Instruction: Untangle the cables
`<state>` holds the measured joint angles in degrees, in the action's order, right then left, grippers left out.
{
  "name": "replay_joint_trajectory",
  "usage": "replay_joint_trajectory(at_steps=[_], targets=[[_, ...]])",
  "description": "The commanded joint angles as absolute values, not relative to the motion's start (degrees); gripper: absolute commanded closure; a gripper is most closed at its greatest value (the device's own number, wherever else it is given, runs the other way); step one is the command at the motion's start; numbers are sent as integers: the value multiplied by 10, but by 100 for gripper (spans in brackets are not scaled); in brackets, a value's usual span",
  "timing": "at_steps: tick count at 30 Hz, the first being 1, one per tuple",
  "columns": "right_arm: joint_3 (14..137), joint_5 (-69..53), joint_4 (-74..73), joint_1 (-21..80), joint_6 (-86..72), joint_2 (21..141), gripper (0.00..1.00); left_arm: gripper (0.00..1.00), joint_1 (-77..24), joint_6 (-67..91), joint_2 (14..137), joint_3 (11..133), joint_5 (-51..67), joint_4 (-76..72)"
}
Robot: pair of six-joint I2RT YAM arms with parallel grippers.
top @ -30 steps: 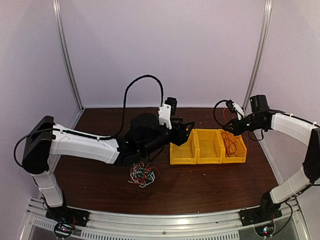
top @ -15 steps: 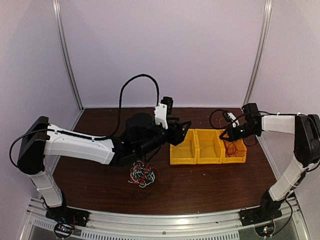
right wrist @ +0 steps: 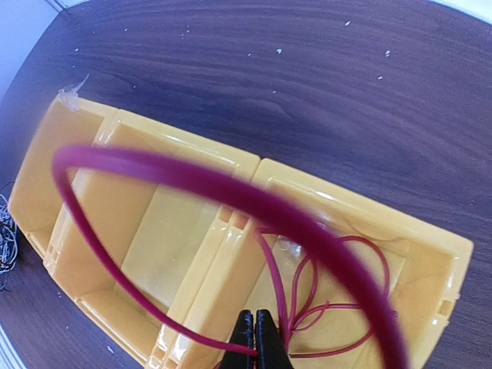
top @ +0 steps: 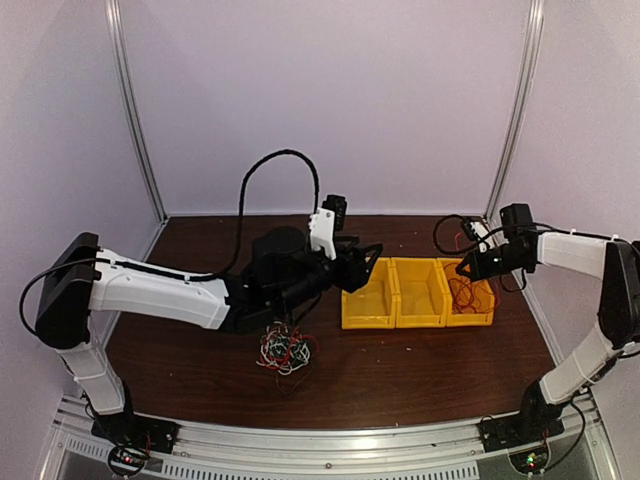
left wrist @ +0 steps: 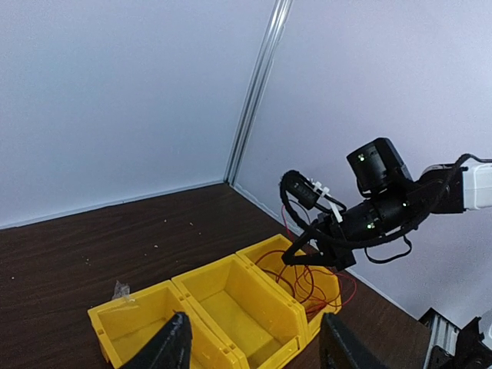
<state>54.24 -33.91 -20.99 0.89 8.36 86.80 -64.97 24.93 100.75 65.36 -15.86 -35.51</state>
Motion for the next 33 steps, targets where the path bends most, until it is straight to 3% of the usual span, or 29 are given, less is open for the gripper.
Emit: replay_joint_trajectory(at_steps=[1,13,14,18,21,29,33], targets=[[532,-258,-213,9,92,862,100,42,-649,250,1020,661,-147,-376],[546,-235,-230,18,97,962,99,42,-649,258,1015,663,-147,-364],[546,-239,-232,19,98,954,96,42,-648,259,1015,663,-147,-365],[557,-266,-262,19,106,892,69,42,-648,260,1016,663,-146,-365],[575,-252,-304,18,114,841,57,42,-649,260,1018,663,-146,-364],[597,-181,-367,8,139,762,50,42,-648,255,1023,666,-145,-368],[586,-159,-356,-28,156,759,40,42,-648,256,1023,661,-137,-370]])
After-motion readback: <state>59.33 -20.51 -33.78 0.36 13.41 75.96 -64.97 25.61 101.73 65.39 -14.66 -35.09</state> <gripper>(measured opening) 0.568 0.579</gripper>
